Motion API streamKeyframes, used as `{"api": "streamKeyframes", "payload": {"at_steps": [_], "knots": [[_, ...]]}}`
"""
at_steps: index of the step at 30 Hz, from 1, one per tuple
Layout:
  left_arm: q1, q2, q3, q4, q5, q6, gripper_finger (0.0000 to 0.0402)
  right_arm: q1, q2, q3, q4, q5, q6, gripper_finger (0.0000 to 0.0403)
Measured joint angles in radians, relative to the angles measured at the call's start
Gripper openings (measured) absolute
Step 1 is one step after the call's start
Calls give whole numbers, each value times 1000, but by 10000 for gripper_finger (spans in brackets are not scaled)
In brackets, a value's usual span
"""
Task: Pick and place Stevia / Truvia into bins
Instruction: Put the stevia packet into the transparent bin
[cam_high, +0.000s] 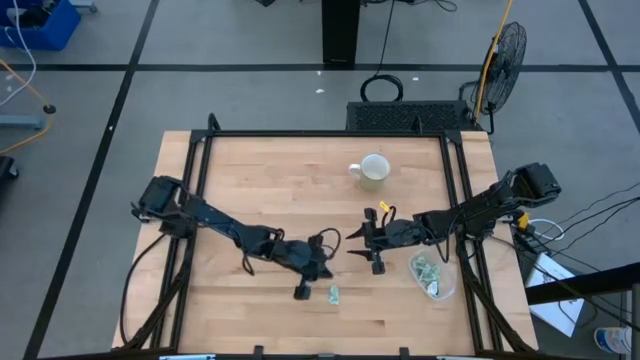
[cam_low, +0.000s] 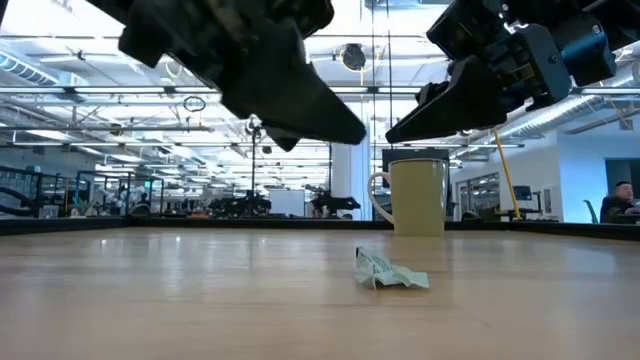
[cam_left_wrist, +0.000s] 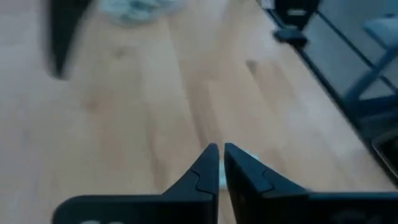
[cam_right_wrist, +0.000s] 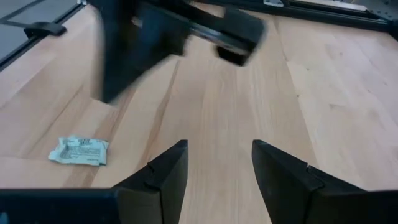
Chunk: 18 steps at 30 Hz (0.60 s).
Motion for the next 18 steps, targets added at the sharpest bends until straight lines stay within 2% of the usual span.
{"api": "streamKeyframes", "payload": {"at_steps": [2,4,9,13,18], "knots": [[-20,13,-1,-3,-4,37,44,0,0,0,-2,0,0,169],[-44,48,-2,22,-56,122,64,0,0,0,-6,0,0,169],[-81,139,0,112,-106,245,132,1,0,0,-24,0,14,169],[-85,176,-3,137,-194,295,177,1,0,0,-27,0,23,169],[-84,173,-2,139,-184,357,203,1,0,0,-26,0,22,169]]}}
